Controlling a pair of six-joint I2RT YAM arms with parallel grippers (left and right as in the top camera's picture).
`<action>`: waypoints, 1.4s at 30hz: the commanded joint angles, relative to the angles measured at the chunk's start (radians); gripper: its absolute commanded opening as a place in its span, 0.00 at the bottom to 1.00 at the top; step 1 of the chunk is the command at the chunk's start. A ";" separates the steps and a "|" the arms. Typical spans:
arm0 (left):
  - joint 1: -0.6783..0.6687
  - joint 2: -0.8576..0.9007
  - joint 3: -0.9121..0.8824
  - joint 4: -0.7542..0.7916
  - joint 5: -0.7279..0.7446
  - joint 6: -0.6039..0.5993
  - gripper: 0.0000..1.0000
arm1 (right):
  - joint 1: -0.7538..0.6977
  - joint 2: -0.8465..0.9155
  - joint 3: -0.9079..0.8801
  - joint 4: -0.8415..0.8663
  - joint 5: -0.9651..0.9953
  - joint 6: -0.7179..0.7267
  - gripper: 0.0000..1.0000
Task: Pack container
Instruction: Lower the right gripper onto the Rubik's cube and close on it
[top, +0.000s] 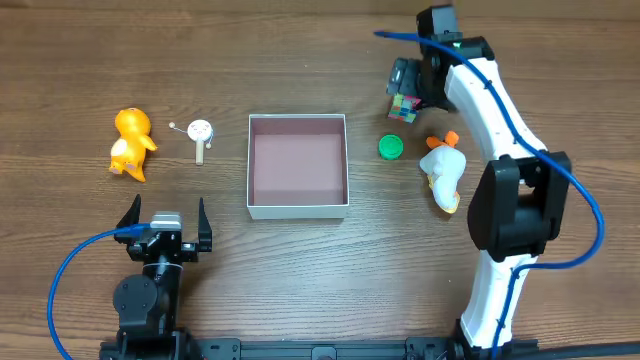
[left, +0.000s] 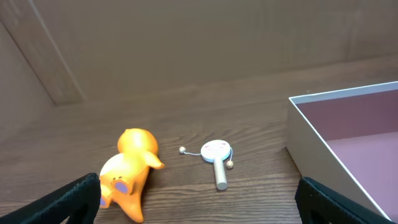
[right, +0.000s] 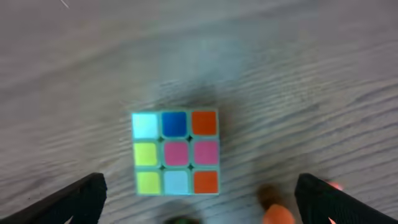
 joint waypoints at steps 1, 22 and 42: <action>0.006 0.001 -0.003 0.001 0.017 0.017 1.00 | 0.000 0.082 0.088 -0.075 -0.042 -0.019 1.00; 0.006 0.001 -0.003 0.001 0.017 0.017 1.00 | 0.000 0.140 0.162 -0.007 -0.038 -0.011 1.00; 0.006 0.001 -0.003 0.001 0.017 0.017 1.00 | 0.000 0.143 0.115 -0.054 -0.023 0.039 1.00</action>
